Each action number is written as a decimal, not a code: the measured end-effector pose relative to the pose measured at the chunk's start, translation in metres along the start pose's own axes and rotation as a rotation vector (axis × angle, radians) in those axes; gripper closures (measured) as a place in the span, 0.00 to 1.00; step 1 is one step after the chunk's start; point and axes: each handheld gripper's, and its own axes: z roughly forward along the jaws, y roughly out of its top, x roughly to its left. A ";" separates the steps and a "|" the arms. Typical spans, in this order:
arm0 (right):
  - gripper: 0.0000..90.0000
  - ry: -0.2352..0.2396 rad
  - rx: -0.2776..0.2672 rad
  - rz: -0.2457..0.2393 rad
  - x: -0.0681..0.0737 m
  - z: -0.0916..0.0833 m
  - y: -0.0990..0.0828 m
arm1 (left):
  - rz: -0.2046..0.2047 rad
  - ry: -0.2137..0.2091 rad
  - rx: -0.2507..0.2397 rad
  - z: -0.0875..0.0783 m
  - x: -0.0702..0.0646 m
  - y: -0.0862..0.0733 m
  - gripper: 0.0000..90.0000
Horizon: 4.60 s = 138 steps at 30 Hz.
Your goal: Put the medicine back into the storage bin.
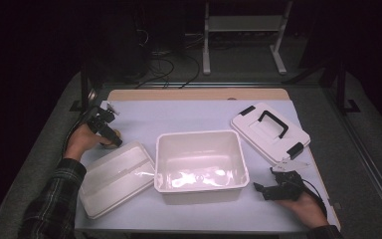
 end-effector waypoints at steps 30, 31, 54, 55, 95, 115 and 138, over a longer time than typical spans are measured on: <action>0.17 -0.001 -0.001 0.000 0.000 0.000 0.000 | 0.242 -0.042 -0.086 -0.116 -0.073 0.018 0.22; 0.17 -0.001 -0.001 0.000 0.000 0.000 0.000 | 0.253 -0.044 -0.088 -0.119 -0.076 0.018 0.22; 0.17 -0.001 -0.001 0.000 0.000 0.000 0.000 | 0.559 -0.127 -0.155 -0.148 -0.175 0.029 0.22; 0.17 -0.001 -0.001 0.001 0.000 0.000 0.000 | 0.576 -0.129 -0.153 -0.147 -0.178 0.030 0.22; 0.17 0.000 0.000 0.002 0.000 0.000 0.000 | 0.807 -0.161 -0.039 -0.058 -0.254 0.036 0.22; 0.17 0.000 0.000 0.002 0.000 0.000 0.000 | 0.761 -0.196 -0.049 -0.056 -0.250 0.036 0.19; 0.17 -0.001 0.000 0.001 0.000 0.000 0.000 | 0.676 -0.181 -0.178 -0.114 -0.219 0.018 0.20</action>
